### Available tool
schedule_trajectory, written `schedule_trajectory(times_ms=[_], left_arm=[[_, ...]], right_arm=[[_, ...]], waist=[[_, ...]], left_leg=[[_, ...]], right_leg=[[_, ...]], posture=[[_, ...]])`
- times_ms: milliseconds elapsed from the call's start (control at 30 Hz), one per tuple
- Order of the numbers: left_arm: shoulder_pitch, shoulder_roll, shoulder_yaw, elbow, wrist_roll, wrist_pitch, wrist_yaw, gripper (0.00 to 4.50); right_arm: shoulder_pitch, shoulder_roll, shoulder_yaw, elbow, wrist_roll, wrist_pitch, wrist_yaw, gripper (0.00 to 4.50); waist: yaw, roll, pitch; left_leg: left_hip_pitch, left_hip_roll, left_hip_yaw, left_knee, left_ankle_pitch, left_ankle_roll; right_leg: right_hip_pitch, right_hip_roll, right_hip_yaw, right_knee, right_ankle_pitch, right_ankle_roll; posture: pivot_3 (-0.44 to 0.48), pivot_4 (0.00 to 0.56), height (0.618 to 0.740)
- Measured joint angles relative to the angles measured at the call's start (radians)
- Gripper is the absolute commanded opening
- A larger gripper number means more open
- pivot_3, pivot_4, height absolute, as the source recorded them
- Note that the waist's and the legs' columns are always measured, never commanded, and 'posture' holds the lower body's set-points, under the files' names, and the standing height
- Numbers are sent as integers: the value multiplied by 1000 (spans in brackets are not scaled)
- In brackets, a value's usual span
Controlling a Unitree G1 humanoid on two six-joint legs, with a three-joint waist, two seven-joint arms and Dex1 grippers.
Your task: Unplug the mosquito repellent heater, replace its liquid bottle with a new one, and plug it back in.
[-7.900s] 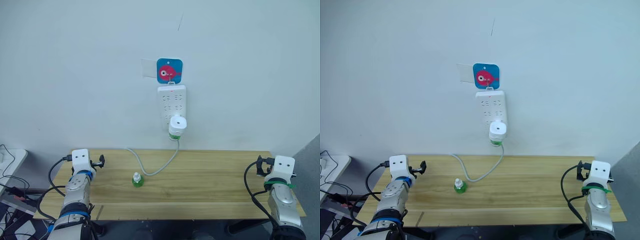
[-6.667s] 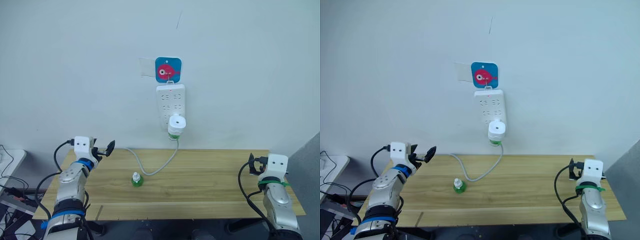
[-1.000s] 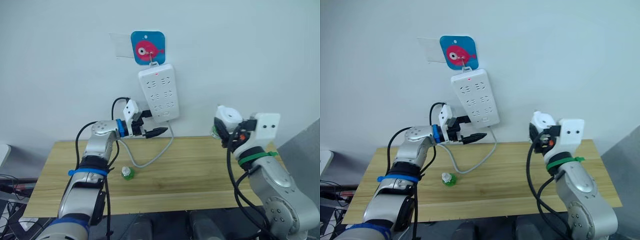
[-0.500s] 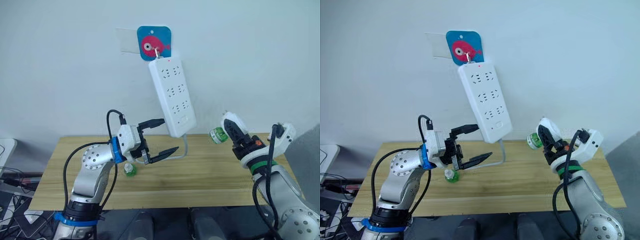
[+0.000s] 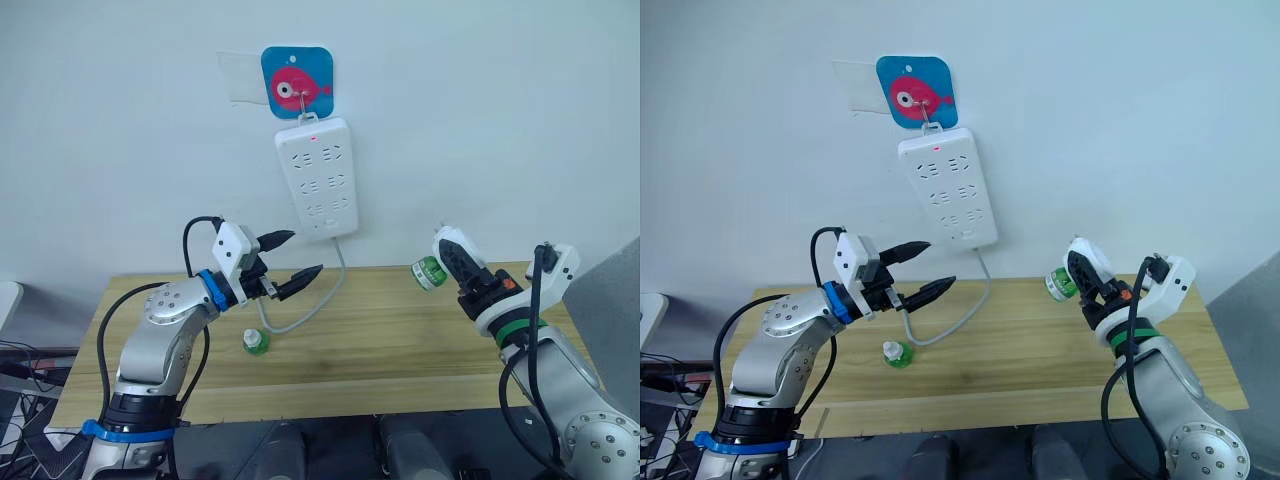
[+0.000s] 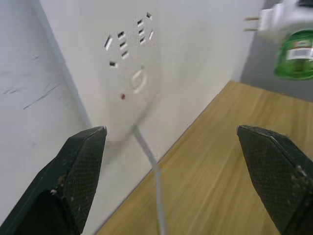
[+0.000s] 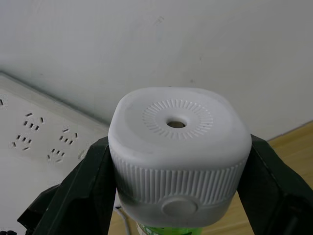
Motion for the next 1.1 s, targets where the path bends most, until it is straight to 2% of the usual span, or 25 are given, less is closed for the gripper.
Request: schedule_trajectory(times_ms=[100, 233, 367, 467, 600, 700, 1100], left_arm=[[98, 41, 28, -39, 15, -106, -31, 4487], [159, 50, 5, -99, 16, -307, -149, 4487], [98, -7, -111, -63, 36, -484, -256, 4487], [-12, -84, -189, 78, 77, -618, -300, 4487], [-111, -166, -231, 212, 111, -693, -291, 4487], [-139, -210, -265, 252, 132, -728, -279, 4487], [-221, -292, -293, 393, 161, -805, -243, 4487]], right_arm=[[2, -35, 6, 12, 0, -31, 1, 2936], [2, -63, 30, 18, 10, -60, -2, 2936], [-2, -49, 69, 17, 90, -107, -27, 2936], [10, -25, 96, 10, 198, -169, -56, 2936], [46, 31, 122, -16, 311, -281, -106, 2936], [58, 62, 137, -39, 346, -362, -127, 2936], [89, 44, 212, -33, 314, -442, -88, 2936]], waist=[[-3, 1, 0], [13, 1, 2], [32, 1, 2], [34, 0, 2], [23, 0, 2], [16, 0, 2], [12, 0, 2]], left_leg=[[0, 1, 1, -2, 1, -2], [0, 0, 1, -2, 2, -4], [-1, -2, 1, 0, 2, -4], [0, -4, 1, 2, 2, -4], [-1, -5, 1, 1, 2, -4], [-1, -6, 0, 1, 2, -4], [-1, -7, -4, 2, 3, -4]], right_leg=[[-1, 0, 1, 0, 1, -2], [-1, -1, 1, 0, 1, -2], [0, -2, 1, 0, 0, 0], [1, -2, 3, 0, 1, 1], [1, -3, 3, -1, 2, -1], [1, -4, 3, 0, 2, -1], [3, -4, 1, 1, 2, 0]], posture=[[140, 192, 740], [141, 189, 740], [136, 189, 740], [130, 188, 740], [100, 179, 740], [83, 176, 740], [86, 170, 740]])
